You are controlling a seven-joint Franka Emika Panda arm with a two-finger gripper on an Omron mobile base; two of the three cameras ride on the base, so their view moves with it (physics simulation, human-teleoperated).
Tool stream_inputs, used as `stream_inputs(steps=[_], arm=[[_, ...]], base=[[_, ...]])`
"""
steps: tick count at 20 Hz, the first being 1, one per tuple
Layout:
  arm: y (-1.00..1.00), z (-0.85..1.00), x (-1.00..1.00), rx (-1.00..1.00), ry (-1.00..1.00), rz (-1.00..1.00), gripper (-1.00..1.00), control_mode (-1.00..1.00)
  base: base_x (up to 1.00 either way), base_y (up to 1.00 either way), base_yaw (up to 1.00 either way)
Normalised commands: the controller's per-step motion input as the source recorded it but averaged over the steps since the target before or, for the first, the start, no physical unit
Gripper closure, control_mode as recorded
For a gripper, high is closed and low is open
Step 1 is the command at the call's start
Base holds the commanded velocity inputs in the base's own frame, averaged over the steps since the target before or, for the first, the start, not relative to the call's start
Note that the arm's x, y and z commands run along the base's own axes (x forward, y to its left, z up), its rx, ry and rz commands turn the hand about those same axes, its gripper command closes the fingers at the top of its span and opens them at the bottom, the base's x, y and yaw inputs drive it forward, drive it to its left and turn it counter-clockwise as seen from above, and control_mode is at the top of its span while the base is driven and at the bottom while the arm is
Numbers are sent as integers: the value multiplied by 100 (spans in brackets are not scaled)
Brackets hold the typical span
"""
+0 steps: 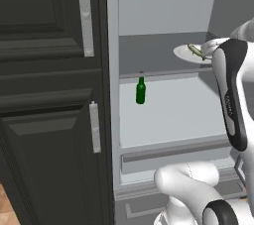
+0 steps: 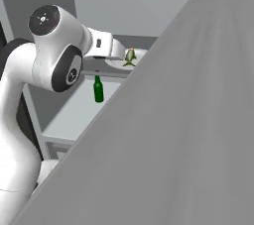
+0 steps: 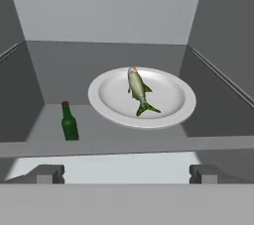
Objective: Retrieve the fish from the fridge and place it on the saucepan with marinade on the stove.
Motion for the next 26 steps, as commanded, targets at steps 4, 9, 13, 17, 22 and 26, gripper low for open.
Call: stream_inputs(steps=[4, 9, 13, 17, 22, 26], arm=[[0, -16, 48, 0, 0, 0, -100, -100], [-1, -13, 36, 0, 0, 0, -100, -100], [-2, -14, 36, 0, 0, 1, -100, -100], [-3, -6, 17, 0, 0, 0, -100, -100], [-8, 0, 9, 1, 0, 0, -100, -100], [-12, 0, 13, 1, 0, 0, -100, -100]], base=[[0, 0, 0], [0, 0, 0], [0, 0, 0], [0, 0, 0], [0, 0, 0], [0, 0, 0]])
